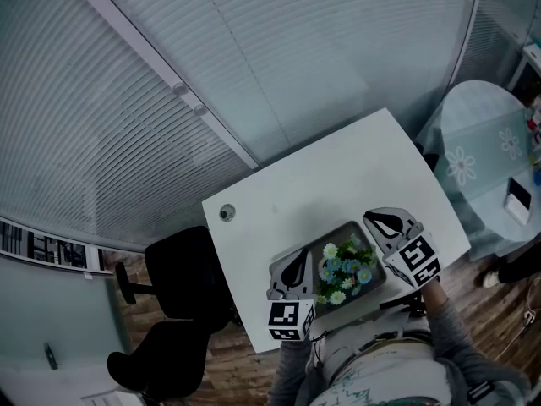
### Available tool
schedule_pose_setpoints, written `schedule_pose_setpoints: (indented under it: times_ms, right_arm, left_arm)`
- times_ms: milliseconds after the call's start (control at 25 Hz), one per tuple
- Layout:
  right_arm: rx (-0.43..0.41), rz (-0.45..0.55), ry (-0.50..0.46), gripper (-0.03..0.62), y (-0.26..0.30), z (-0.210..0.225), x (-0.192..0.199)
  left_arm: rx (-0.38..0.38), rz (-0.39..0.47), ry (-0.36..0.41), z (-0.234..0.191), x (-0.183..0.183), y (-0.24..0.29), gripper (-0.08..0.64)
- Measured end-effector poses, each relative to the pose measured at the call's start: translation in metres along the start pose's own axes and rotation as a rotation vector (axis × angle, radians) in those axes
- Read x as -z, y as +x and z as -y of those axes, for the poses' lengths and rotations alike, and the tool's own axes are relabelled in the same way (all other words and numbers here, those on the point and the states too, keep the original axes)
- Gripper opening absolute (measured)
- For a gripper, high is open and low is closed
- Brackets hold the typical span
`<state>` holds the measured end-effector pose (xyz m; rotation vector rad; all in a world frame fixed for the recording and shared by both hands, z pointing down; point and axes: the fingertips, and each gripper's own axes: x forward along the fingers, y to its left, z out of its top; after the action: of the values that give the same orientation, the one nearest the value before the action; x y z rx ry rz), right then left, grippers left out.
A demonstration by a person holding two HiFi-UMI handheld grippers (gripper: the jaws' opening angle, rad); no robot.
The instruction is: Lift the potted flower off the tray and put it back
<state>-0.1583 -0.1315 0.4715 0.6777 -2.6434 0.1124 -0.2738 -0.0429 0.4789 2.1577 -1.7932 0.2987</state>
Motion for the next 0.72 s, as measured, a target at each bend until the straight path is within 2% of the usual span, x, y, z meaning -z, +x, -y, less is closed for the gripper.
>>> schedule_pose_setpoints:
  times_ms: [160,440,600,720]
  right_arm:
    - [-0.027,-0.033,-0.003,0.025,0.004,0.001,0.018]
    - [-0.117,-0.095,-0.041,0.025,0.010,0.002,0.054]
    - [-0.175,-0.127,0.006,0.025,0.011,0.002,0.078]
    - [-0.231,-0.152,0.003,0.025,0.015,0.001,0.091]
  left_arm:
    - [-0.006,-0.021,0.010,-0.003,0.013,-0.002,0.012]
    - [-0.005,-0.060,-0.022,-0.010,0.040,-0.002,0.011]
    - [0.014,-0.100,-0.007,-0.008,0.057,-0.003,0.012]
    - [0.015,-0.109,-0.031,-0.011,0.064,0.001,0.012]
